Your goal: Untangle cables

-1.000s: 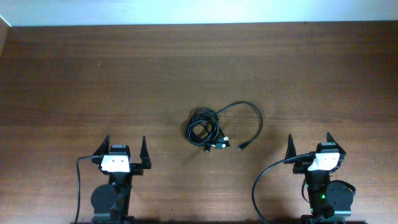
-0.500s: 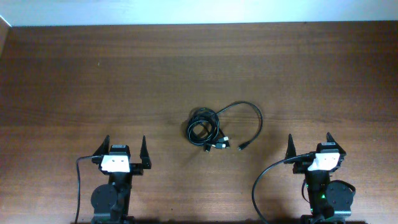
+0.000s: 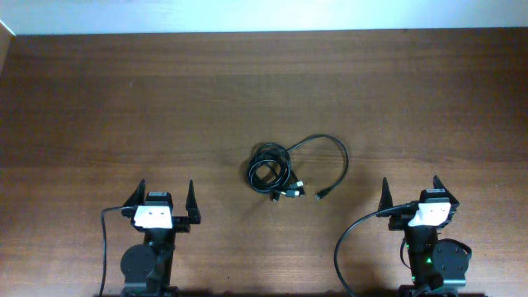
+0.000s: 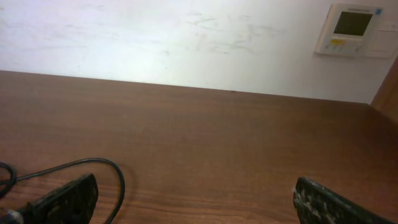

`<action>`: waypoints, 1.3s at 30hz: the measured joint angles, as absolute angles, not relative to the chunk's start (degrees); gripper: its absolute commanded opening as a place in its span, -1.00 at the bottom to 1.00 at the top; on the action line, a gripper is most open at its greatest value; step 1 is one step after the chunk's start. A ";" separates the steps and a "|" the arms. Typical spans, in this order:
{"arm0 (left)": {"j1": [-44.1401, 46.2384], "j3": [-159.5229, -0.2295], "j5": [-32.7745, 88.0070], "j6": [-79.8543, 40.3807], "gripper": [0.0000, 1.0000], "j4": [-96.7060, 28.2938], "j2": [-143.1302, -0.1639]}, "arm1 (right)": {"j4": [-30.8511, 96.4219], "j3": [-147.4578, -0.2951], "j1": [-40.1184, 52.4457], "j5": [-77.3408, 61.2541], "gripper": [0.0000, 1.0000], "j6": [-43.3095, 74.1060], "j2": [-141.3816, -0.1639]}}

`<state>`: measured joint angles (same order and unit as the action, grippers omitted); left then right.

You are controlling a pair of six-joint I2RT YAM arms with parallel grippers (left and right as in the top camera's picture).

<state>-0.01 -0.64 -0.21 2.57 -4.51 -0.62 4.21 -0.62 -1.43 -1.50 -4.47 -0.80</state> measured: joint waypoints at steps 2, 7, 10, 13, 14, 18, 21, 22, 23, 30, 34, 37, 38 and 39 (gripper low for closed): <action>-0.01 -0.64 -0.16 2.57 0.98 -4.51 -0.62 | 4.21 -0.62 -1.43 -1.48 0.98 -4.45 -0.80; 0.03 -0.64 0.75 2.57 0.98 -4.51 -0.62 | 4.21 -0.62 -1.43 -1.50 0.98 -4.49 -0.80; 0.03 -2.11 3.01 2.57 0.98 -7.60 -0.62 | 4.21 -0.62 -1.43 -1.48 0.98 -4.45 -0.78; 0.03 -5.91 5.04 2.57 0.98 -16.05 -0.64 | 4.23 -0.62 -1.43 -1.48 0.98 -4.47 -0.80; 0.03 -6.83 5.45 2.57 0.98 -17.04 -0.64 | 4.23 -0.62 -1.43 -1.48 0.98 -4.45 -0.80; 0.03 -14.22 6.52 2.57 0.98 -21.45 -2.74 | 4.23 -0.62 -1.43 -1.45 0.98 -4.45 -0.80; 0.03 -18.72 7.84 2.57 0.98 -23.66 -6.26 | 4.23 -0.62 -1.43 -1.48 0.98 -4.43 -0.80; 0.03 -19.62 8.19 2.57 0.98 -23.99 -7.14 | 4.23 -0.62 -1.43 -1.48 0.98 -4.47 -0.80; 0.03 -20.75 8.43 2.57 0.98 -24.84 -8.32 | 4.25 -0.62 -1.43 -1.45 0.98 -4.45 -0.78; 0.03 -28.34 13.56 3.55 0.98 -27.03 -20.01 | 4.25 -0.62 -1.43 -1.45 0.98 -4.47 -0.80; 0.03 -32.56 14.85 4.05 0.98 -30.94 -26.57 | 4.25 -0.62 -1.43 -1.45 0.98 -4.47 -0.80; 0.03 -37.56 16.01 5.61 0.98 -35.33 -32.25 | 4.25 -0.62 -1.41 -1.43 0.98 -4.45 -0.78; 0.03 -39.53 16.21 6.13 0.98 -37.01 -34.39 | 4.25 -0.62 -1.39 -1.39 0.98 -4.47 -0.80; 0.03 -41.65 16.47 6.72 0.98 -38.65 -36.75 | 4.25 -0.62 -1.39 -1.39 0.98 -4.47 -0.78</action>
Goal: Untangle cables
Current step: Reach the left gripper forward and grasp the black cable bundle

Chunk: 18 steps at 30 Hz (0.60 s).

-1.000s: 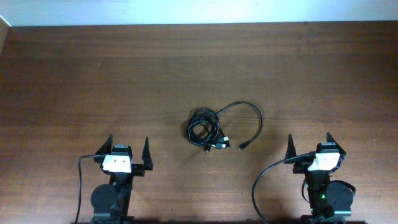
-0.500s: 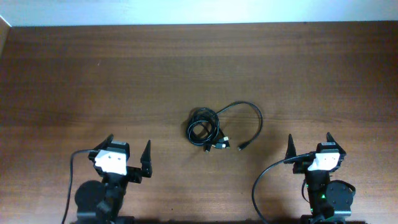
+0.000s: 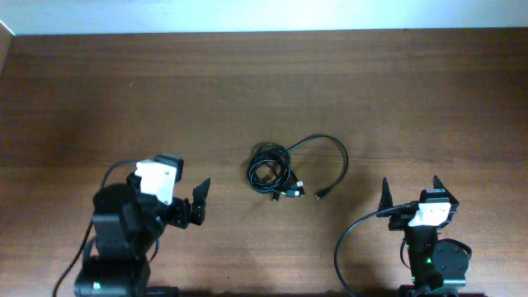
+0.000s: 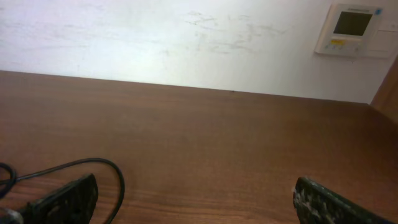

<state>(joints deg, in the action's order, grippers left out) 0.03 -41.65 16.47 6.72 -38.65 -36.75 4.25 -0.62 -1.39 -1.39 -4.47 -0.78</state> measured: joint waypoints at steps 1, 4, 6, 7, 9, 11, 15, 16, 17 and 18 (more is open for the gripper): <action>0.03 -43.20 16.60 7.09 0.98 -40.07 -38.63 | 4.25 -0.62 -1.39 -1.34 0.98 -4.43 -0.78; 0.19 -48.90 16.97 7.97 0.98 -44.64 -45.45 | 4.25 -0.62 -1.39 -1.32 0.98 -4.45 -0.80; 1.17 -52.31 17.15 9.30 0.98 -48.49 -49.80 | 4.27 -0.62 -1.39 -1.32 0.98 -4.47 -0.73; 3.18 -55.35 17.39 10.13 0.98 -49.71 -54.63 | 4.25 -0.62 -1.39 -1.32 0.98 -4.47 -0.73; 5.67 -56.66 17.41 10.57 0.98 -50.89 -58.87 | 4.25 -0.62 -1.39 -1.30 0.98 -4.47 -0.67; 8.71 -57.47 17.41 10.79 0.98 -50.92 -63.77 | 4.25 -0.62 -1.39 -1.30 0.98 -4.47 -0.69; 12.10 -57.56 17.39 10.96 0.98 -50.26 -71.64 | 4.25 -0.62 -1.39 -1.30 0.98 -4.47 -0.69; 12.88 -57.56 17.37 10.96 0.98 -49.84 -73.69 | 4.25 -0.62 -1.39 -1.30 0.98 -4.47 -0.69; 13.37 -57.56 17.39 10.96 0.98 -49.50 -74.83 | 4.25 -0.62 -1.39 -1.30 0.98 -4.49 -0.69; 13.63 -57.56 17.39 10.96 0.98 -48.82 -76.03 | 4.25 -0.62 -1.39 -1.30 0.98 -4.49 -0.69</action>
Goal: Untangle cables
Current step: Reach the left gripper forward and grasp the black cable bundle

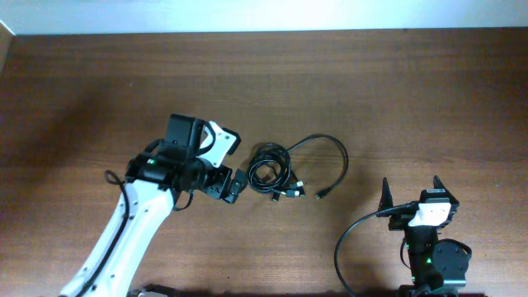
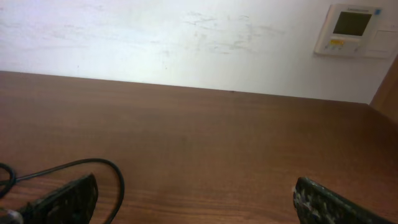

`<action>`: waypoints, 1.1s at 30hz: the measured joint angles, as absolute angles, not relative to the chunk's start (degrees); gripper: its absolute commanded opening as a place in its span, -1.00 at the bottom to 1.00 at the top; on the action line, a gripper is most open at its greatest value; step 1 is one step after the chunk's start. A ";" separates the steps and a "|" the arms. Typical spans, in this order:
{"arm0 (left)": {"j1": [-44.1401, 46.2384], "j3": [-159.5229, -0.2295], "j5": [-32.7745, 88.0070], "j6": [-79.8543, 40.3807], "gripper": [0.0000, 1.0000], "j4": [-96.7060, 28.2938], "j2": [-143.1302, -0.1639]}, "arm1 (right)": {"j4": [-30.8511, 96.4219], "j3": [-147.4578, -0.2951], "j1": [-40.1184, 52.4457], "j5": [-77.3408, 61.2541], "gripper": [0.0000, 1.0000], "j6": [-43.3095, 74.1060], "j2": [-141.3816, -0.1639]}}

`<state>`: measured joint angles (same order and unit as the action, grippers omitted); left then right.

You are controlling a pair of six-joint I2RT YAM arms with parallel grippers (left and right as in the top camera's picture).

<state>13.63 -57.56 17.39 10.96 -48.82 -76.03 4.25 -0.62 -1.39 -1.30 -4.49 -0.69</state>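
Note:
A tangle of black cables (image 1: 269, 169) lies coiled on the wooden table (image 1: 371, 91) near the middle. One strand loops out to the right (image 1: 341, 161) and ends in a plug (image 1: 320, 195); other plugs (image 1: 290, 192) lie below the coil. My left gripper (image 1: 237, 185) sits just left of the coil, its fingers apart and nothing held. My right gripper (image 1: 410, 191) stands open at the front right, well clear of the cables. In the right wrist view part of the looping strand (image 2: 109, 167) shows beside the left finger (image 2: 68, 200).
A white wall (image 2: 186, 43) rises behind the table's far edge, with a thermostat panel (image 2: 351, 29) at its upper right. The right arm's own cable (image 1: 351, 239) curves along the front edge.
My left arm has reached forward and right; its gripper went from the front left to just beside the cable coil. The cables and the right arm have not moved.
Both arms first rested at the front edge with grippers open and the tangle untouched in the middle. Then the left arm had lifted and turned toward the cables. Now its gripper is right next to the coil, while the right arm has stayed put.

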 measured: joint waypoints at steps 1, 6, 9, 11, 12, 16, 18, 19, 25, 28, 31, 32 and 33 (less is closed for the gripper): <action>13.82 -57.56 17.39 10.96 0.98 -48.18 -77.65 | 4.25 -0.62 -1.39 -1.30 0.98 -4.47 -0.69; 13.82 -57.56 19.66 10.92 0.98 -47.29 -81.06 | 4.25 -0.62 -1.39 -1.30 0.98 -4.45 -0.69; 14.04 -57.60 20.88 8.51 0.98 -44.73 -81.89 | 4.25 -0.62 -1.39 -1.30 0.98 -4.47 -0.69; 15.09 -57.60 18.83 4.86 0.98 -44.71 -82.83 | 4.25 -0.62 -1.39 -1.30 0.98 -4.47 -0.69; 16.01 -57.60 17.08 3.20 0.98 -44.60 -83.29 | 4.25 -0.62 -1.39 -1.30 0.98 -4.45 -0.69; 20.10 -57.60 13.43 -0.73 0.98 -41.28 -83.92 | 4.25 -0.62 -1.39 -1.32 0.98 -4.47 -0.69; 21.50 -57.65 11.77 -2.90 0.98 -39.33 -83.92 | 4.25 -0.62 -1.39 -1.30 0.98 -4.45 -0.69; 21.78 -57.65 11.14 -3.70 0.98 -38.65 -83.92 | 4.25 -0.62 -1.39 -1.30 0.98 -4.45 -0.69; 23.11 -57.67 9.52 -6.37 0.98 -35.53 -89.38 | 4.25 -0.62 -1.39 -1.30 0.98 -4.45 -0.69; 24.80 -57.67 7.53 -7.62 0.98 -32.95 -93.62 | 4.25 -0.62 -1.39 -1.32 0.98 -4.47 -0.69; 26.92 -57.67 3.64 -8.73 0.98 -31.88 -96.97 | 4.25 -0.62 -1.39 -1.30 0.98 -4.47 -0.69; 27.29 -57.67 2.63 -8.86 0.99 -31.44 -97.69 | 4.25 -0.62 -1.39 -1.32 0.98 -4.45 -0.69; 27.59 -57.67 1.58 -9.08 0.90 -30.76 -98.89 | 4.25 -0.62 -1.39 -1.30 0.98 -4.45 -0.69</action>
<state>27.59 -57.67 1.58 -9.08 -30.76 -98.89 4.25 -0.62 -1.39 -1.30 -4.45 -0.69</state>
